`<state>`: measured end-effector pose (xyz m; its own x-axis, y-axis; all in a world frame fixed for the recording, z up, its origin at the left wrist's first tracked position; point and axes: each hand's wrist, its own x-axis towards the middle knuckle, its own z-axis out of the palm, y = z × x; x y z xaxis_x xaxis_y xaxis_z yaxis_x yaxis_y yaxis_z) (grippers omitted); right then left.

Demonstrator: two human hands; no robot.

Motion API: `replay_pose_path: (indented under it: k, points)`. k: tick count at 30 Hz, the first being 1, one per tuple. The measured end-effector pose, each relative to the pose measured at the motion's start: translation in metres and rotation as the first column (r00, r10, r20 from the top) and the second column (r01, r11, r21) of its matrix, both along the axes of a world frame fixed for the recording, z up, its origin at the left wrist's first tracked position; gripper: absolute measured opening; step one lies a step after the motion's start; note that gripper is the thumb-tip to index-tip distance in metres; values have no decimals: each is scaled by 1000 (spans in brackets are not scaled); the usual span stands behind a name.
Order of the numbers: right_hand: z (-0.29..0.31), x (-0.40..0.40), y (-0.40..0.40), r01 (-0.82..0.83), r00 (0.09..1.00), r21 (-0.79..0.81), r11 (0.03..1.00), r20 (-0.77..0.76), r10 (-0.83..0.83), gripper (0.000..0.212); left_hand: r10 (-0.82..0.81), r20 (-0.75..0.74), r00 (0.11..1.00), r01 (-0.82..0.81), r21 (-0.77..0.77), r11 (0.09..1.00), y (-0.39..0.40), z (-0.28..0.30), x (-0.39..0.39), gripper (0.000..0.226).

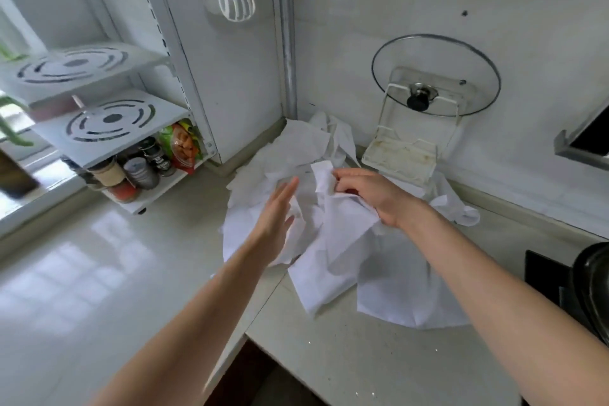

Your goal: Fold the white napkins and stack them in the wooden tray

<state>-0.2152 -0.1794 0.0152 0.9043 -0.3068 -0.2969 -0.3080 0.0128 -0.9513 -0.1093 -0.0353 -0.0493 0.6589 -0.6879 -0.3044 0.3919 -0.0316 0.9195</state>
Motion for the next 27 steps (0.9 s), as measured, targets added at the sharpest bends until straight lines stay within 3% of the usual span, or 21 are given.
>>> replay_pose_path:
  k: [2, 4, 7, 9, 13, 17, 23, 27]
  points:
    - [19, 21, 30, -160, 986, -159, 974, -76, 150, 14, -19, 208, 978, 30, -51, 998, 32, 11, 19, 62]
    - [33, 40, 63, -309, 949, -196, 931, -128, 288, 18, -101, 317, 943, 136, -87, 987, 70, 25, 37, 66]
    - [55, 58, 110, -538, 843, -252, 805, -191, 503, 14, -300, 369, 880, 352, -81, 933, 135, 48, 53, 76]
    - [69, 69, 138, -680, 733, -228, 696, -200, 650, 18, -407, 389, 826, 433, 24, 901, 178, 59, 59, 79]
    - [83, 94, 191, -819, 564, -277, 503, -222, 796, 9, -496, 329, 804, 454, 200, 868, 251, 61, 61, 50]
    - [81, 126, 248, -836, 514, -315, 450, -160, 843, 6, -424, 322, 846, 345, 276, 897, 317, 60, 62, 22]
    - [65, 161, 300, -864, 474, -238, 443, -91, 876, 14, -155, 280, 947, 104, 190, 976, 400, 64, 60, 18]
    - [62, 169, 309, -943, 327, -145, 299, -255, 910, 32, -44, 214, 976, 4, 184, 983, 444, 68, 61, 34]
